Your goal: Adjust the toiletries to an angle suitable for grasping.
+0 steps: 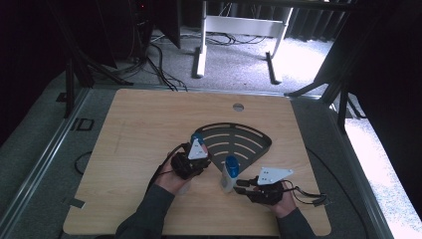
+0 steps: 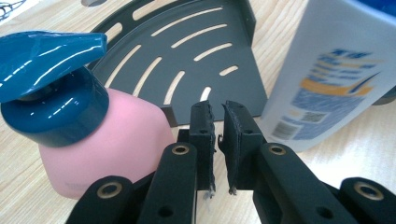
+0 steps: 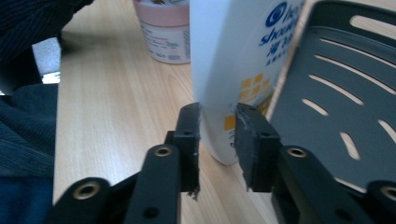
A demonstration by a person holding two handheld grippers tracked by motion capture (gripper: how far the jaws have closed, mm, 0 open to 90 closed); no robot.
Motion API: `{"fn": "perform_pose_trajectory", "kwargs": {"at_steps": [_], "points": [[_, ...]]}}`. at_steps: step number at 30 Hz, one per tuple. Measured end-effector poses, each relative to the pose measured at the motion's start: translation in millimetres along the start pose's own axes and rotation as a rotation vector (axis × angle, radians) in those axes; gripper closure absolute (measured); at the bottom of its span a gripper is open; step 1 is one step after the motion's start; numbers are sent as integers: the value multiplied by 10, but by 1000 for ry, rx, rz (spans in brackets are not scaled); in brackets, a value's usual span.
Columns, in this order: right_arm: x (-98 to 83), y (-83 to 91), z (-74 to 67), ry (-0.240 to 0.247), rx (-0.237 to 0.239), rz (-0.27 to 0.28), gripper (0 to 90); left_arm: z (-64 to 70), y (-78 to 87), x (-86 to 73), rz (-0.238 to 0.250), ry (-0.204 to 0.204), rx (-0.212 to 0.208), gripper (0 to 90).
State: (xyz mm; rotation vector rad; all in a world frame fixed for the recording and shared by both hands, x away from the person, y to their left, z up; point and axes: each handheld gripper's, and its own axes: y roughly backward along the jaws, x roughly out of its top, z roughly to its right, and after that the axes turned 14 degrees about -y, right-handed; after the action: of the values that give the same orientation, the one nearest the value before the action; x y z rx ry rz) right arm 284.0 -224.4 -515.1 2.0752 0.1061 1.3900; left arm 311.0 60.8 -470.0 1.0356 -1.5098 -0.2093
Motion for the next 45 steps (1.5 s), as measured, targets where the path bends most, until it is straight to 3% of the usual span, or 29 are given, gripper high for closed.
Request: {"fn": "perform_pose_trajectory", "kwargs": {"at_steps": [7,19,30,40,45], "points": [[53,-87,-64,31,-2,5,837,101,140,-24,15,-17,-11,816],[145,-294,-68,40,-33,-13,862,222,285,-56,26,-33,-23,815],[204,-433,8,30,-52,-33,861,226,291,-72,27,-32,-26,811],[309,-579,85,19,-55,-23,861,235,289,-70,23,-45,-32,814],[360,-661,121,9,-60,-17,861,208,273,-97,15,-32,-23,813]]}}
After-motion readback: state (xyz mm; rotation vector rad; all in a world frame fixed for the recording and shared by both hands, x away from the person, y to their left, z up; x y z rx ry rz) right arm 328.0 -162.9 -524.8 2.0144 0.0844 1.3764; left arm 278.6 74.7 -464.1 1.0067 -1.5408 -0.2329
